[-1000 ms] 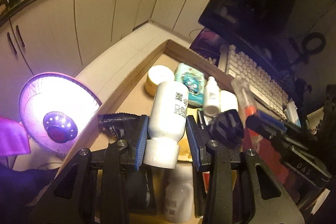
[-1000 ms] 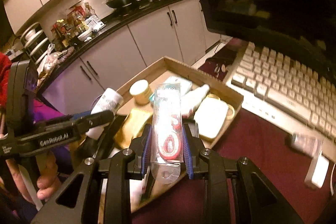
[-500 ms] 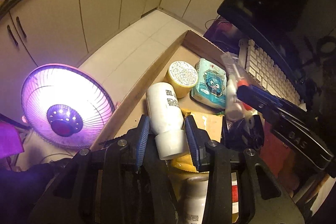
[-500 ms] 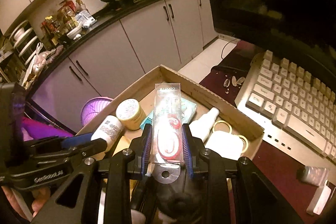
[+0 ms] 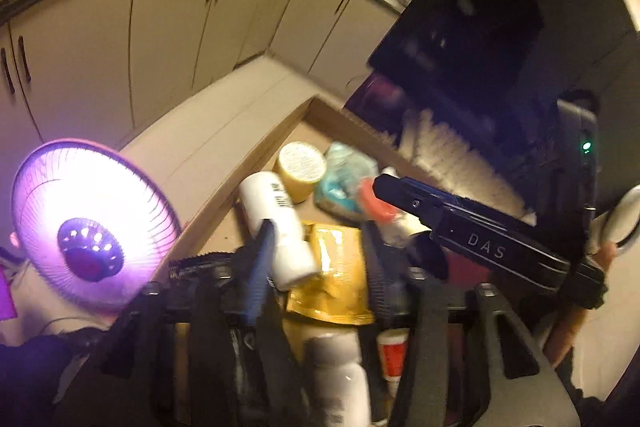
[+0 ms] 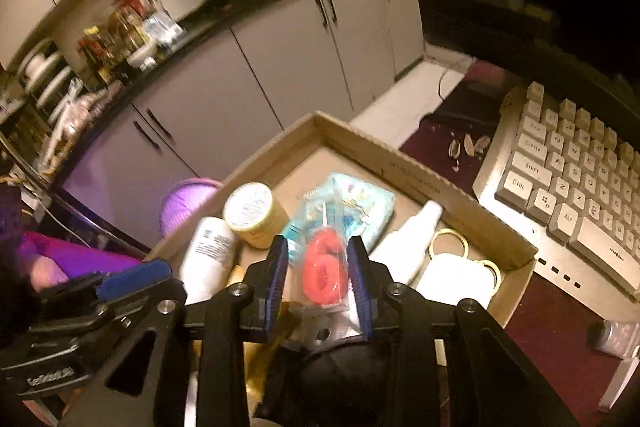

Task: Organize objects
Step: 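Open both tools to drop the white bottle and candle package into the tray, then move both tools back over the desk toward the charger and tube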

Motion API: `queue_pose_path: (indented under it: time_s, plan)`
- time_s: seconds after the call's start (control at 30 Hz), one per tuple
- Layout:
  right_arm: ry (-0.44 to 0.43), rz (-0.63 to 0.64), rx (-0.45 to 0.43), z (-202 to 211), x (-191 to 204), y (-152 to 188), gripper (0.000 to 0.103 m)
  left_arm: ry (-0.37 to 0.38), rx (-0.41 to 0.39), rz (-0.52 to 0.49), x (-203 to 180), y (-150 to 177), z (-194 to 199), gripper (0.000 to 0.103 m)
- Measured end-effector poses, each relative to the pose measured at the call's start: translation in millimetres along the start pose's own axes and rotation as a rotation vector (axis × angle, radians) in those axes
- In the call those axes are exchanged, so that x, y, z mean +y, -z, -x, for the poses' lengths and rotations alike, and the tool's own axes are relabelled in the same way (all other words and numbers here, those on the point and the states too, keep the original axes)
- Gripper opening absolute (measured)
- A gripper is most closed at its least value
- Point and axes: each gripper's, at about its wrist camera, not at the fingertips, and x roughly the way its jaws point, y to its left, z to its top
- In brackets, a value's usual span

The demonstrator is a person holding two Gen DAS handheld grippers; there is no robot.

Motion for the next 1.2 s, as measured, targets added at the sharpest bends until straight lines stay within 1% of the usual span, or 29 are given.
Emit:
queue_pose_path:
  time_s: [0.03,0.07,0.1,0.17,0.3,0.37,0.43,0.47,0.5,0.57,0.67,0.73,0.77,0.8,0.83,0.87,0.93,0.97,1.07,1.13,1.2]
  plan:
    - [-0.004,-0.004,-0.026,7.1,-0.1,1.1,0.050,0.003,-0.014,0.005,-0.4,3.0,4.6,0.058]
    - [-0.006,-0.008,-0.057,15.3,-0.9,3.1,0.065,0.006,-0.030,0.021,-1.7,8.5,11.1,0.059]
    - [-0.005,-0.014,-0.083,24.4,-2.3,6.7,0.074,0.003,-0.034,0.034,-3.5,13.5,14.8,0.059]
    - [-0.013,-0.028,-0.113,41.5,-5.4,16.8,0.075,-0.008,-0.027,0.049,-8.0,24.7,20.7,0.059]
    - [-0.010,-0.058,-0.097,70.6,-17.8,53.1,0.075,0.033,0.024,0.052,-27.9,49.2,26.2,0.059]
    - [0.009,-0.077,-0.090,82.6,-24.7,71.7,0.075,0.065,0.020,0.054,-40.5,62.0,33.7,0.059]
    - [0.052,-0.126,-0.103,100.6,-35.3,94.9,0.075,0.066,0.005,0.018,-54.9,69.4,39.8,0.059]
    - [0.072,-0.143,-0.111,106.7,-39.2,101.7,0.075,0.049,-0.016,-0.029,-69.0,75.4,44.1,0.059]
    - [0.110,-0.161,-0.117,116.1,-45.0,112.3,0.075,0.038,-0.026,-0.063,-78.4,78.7,45.2,0.059]
    - [0.132,-0.178,-0.131,129.0,-54.8,126.3,0.076,0.014,-0.026,-0.142,-99.1,86.4,42.9,0.059]
    - [0.172,-0.221,-0.127,143.5,-72.8,146.5,0.077,-0.020,0.019,-0.187,-118.0,95.3,30.8,0.059]
    - [0.223,-0.242,-0.120,149.6,-83.2,161.7,0.077,-0.021,0.069,-0.202,-129.6,103.9,19.5,0.059]
    - [0.248,-0.240,-0.105,150.9,-87.0,168.6,0.078,-0.025,0.099,-0.218,-135.4,109.4,13.7,0.059]
    - [0.272,-0.231,-0.078,150.9,-90.5,176.6,0.078,-0.044,0.113,-0.235,-140.3,112.7,9.5,0.059]
    - [0.281,-0.219,-0.055,150.1,-93.6,184.2,0.078,-0.079,0.113,-0.255,-146.4,117.1,5.7,0.059]
    - [0.287,-0.200,-0.031,148.9,-96.2,190.9,0.077,-0.098,0.106,-0.268,-150.0,120.8,4.9,0.059]
    - [0.306,-0.184,0.007,146.8,-103.5,204.2,0.077,-0.139,0.065,-0.329,-160.9,127.2,6.0,0.059]
    - [0.316,-0.187,0.013,147.6,-106.9,209.5,0.078,-0.155,0.037,-0.368,-168.3,131.2,8.3,0.059]
    - [0.336,-0.203,0.024,149.6,-118.8,221.6,0.078,-0.185,0.010,-0.425,-178.4,137.7,7.8,0.059]
    - [0.326,-0.189,0.007,151.9,-121.8,225.0,0.078,-0.212,0.003,-0.432,-180.0,138.7,2.6,0.060]
    - [0.311,-0.168,-0.004,154.3,-122.3,228.3,0.078,-0.215,0.011,-0.390,-175.8,134.5,-3.7,0.059]
